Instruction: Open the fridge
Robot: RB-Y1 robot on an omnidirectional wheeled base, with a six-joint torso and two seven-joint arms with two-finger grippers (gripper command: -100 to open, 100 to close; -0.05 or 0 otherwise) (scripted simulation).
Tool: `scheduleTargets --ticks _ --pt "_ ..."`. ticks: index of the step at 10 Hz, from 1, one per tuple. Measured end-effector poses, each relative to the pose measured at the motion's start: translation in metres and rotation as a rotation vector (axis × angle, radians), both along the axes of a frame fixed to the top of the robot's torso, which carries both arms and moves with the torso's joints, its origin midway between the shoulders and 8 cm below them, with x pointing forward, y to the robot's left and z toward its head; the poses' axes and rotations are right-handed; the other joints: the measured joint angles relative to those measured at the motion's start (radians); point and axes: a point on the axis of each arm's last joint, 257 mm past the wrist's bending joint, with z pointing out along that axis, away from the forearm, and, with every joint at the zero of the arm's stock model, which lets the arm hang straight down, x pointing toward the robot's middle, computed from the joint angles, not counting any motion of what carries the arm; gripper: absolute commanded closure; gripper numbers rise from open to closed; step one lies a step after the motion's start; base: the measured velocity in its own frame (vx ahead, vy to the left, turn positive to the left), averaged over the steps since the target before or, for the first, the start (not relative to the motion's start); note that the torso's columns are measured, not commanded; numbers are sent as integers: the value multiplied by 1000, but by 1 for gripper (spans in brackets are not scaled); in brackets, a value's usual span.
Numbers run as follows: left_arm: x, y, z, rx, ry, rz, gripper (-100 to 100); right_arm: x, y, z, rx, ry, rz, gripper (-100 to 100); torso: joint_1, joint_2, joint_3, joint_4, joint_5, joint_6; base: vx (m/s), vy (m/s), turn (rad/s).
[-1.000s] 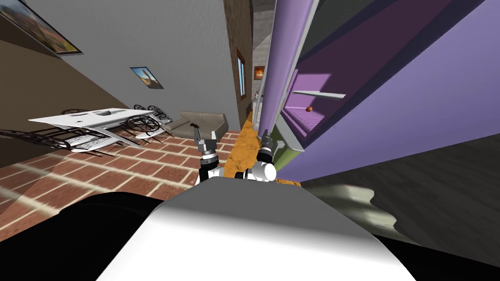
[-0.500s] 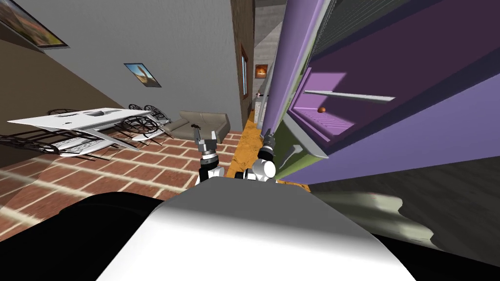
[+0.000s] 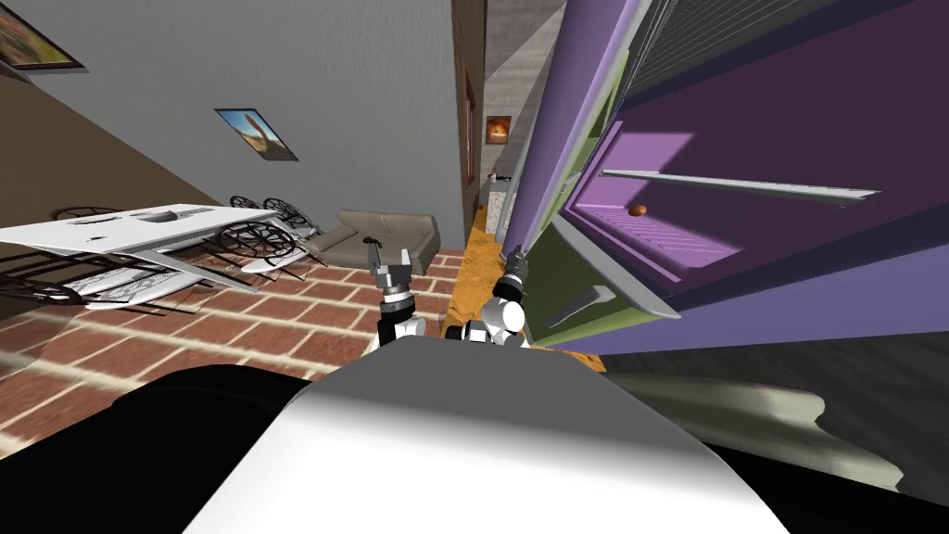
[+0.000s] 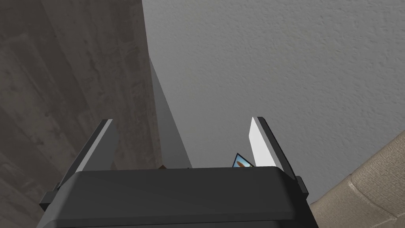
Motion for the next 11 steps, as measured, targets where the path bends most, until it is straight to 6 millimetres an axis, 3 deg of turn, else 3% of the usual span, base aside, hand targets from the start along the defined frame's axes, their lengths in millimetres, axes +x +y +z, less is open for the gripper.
scheduleTargets --ticks 6,7,9,11 --pt "0 0 0 0 0 0 0 -21 -16 2 36 -30 16 100 -1 -11 -7 -5 -1 0 138 160 -124" --pt "0 0 0 0 1 0 0 -26 -23 3 42 -42 8 100 10 -11 -6 -4 2 0 199 197 -165" --pt "0 0 0 0 0 0 0 -34 -29 -5 44 -28 7 100 5 -3 -2 -1 2 -2 134 119 -102" --pt "0 0 0 0 0 0 0 -43 -42 -2 51 -40 -5 100 17 4 3 2 5 -2 134 139 -69"
